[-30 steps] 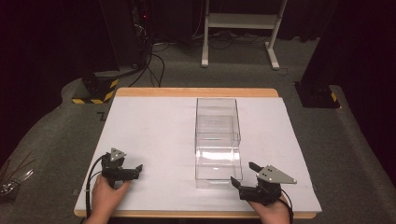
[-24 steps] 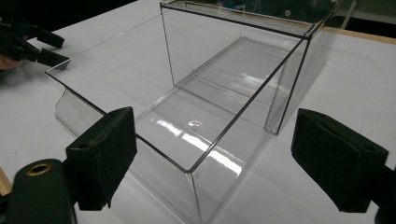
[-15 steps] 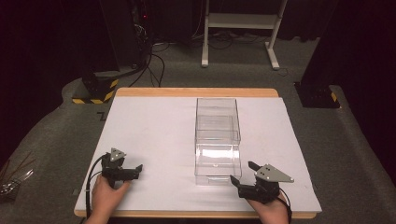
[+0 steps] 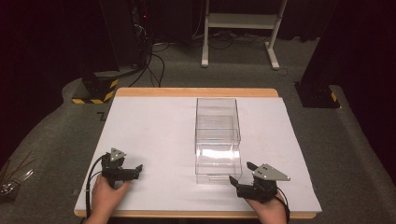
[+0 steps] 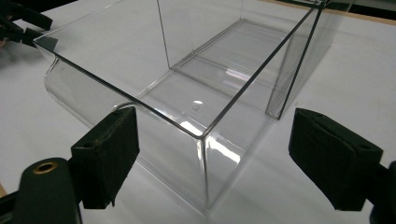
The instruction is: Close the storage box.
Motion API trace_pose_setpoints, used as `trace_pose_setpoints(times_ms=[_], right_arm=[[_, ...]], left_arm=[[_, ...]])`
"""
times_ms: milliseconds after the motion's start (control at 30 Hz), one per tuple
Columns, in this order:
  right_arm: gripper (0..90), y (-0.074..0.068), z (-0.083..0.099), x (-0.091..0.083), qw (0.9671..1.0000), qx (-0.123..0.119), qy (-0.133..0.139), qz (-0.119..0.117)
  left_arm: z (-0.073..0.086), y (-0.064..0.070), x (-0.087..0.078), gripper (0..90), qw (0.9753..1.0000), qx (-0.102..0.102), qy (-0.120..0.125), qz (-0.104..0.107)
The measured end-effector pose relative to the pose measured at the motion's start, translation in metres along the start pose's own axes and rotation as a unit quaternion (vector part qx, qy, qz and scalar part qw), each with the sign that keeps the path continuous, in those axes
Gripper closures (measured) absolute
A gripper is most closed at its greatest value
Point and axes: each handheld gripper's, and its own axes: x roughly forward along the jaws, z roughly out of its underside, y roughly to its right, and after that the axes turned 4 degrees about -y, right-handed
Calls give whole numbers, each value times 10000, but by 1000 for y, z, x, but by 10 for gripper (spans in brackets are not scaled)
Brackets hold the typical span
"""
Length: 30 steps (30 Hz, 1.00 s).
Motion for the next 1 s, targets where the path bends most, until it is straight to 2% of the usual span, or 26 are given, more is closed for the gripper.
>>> trace_pose_setpoints(times_ms=[367,633,1000], right_arm=[[125,5,-6,13,9999,7,33,117],[118,10,-10,20,9999,61,-44,103],[97,17,-15,29,9999,68,-17,156]], left_arm=[[0,0,0,6,10000,0,0,0],[0,0,0,6,10000,-2,0,0],[0,0,0,6,10000,18,-15,1]])
